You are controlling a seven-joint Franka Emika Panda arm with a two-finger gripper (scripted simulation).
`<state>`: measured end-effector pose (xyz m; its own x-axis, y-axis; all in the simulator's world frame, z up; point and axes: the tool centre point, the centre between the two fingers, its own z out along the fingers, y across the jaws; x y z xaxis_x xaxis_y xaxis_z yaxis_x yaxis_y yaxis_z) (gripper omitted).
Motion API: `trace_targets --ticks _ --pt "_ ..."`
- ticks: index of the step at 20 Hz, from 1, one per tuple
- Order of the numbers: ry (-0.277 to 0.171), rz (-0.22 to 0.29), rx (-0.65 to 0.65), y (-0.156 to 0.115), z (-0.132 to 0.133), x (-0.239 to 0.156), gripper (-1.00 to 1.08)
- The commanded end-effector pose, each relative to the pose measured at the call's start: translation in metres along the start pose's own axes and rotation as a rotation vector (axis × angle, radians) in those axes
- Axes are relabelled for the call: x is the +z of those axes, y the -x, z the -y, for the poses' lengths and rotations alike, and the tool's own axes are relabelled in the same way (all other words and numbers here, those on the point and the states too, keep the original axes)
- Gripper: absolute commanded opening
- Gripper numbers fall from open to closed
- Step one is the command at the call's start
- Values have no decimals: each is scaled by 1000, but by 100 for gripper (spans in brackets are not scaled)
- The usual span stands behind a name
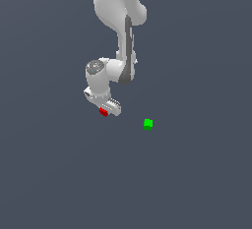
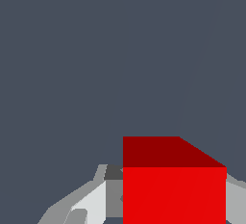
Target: Stack the red cube on top of the green cube.
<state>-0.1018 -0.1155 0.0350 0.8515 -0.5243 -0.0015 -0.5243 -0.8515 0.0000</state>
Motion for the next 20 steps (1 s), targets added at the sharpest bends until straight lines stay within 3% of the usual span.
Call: trace_targets --ticks 1,11,20 --pt "-1 -1 0 0 0 -11 -100" --pt "-1 -1 1 0 -1 -70 -100" --pt "0 -2 0 -1 0 -84 -100"
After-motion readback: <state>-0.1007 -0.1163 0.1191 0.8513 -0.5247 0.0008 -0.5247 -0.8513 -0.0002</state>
